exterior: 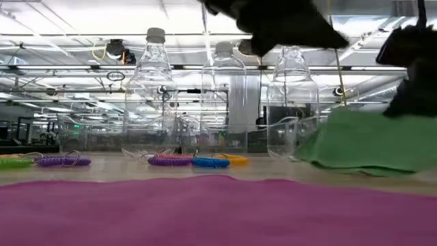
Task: Pick & Place Sports Items
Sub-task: Put the light green microfiber towel into the right transparent bin, then fold the violet microfiber towel
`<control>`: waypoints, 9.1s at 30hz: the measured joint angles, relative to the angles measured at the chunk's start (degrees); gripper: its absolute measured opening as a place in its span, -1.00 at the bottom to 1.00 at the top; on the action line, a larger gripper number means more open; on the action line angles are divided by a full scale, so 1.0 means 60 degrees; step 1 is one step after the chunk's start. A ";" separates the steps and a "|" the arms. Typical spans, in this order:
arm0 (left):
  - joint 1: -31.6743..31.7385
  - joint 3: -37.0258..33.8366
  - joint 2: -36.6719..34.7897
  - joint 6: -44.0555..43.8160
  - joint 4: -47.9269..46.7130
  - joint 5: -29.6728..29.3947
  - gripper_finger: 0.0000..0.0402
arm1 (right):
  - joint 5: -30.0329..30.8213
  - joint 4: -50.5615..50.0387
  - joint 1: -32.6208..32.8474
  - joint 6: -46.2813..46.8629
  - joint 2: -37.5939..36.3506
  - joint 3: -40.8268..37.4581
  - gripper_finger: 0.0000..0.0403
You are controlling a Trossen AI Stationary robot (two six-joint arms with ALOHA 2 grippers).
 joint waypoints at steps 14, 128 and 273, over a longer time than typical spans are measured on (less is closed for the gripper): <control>-0.0110 0.0013 -0.0041 -0.0193 -0.0233 -0.0232 -0.90 | 0.0756 -0.2652 0.0035 -0.1848 -0.2790 0.1455 -1.00; -0.0017 0.0035 0.0819 -0.1393 0.0289 -0.0090 -0.89 | -0.1896 -0.3595 -1.2701 -0.2896 -0.2921 0.0714 -1.00; -0.0238 -0.0765 0.1846 0.0067 -0.1208 0.0937 -0.98 | -0.0807 -0.4225 0.0946 0.3636 -0.0780 0.0710 0.02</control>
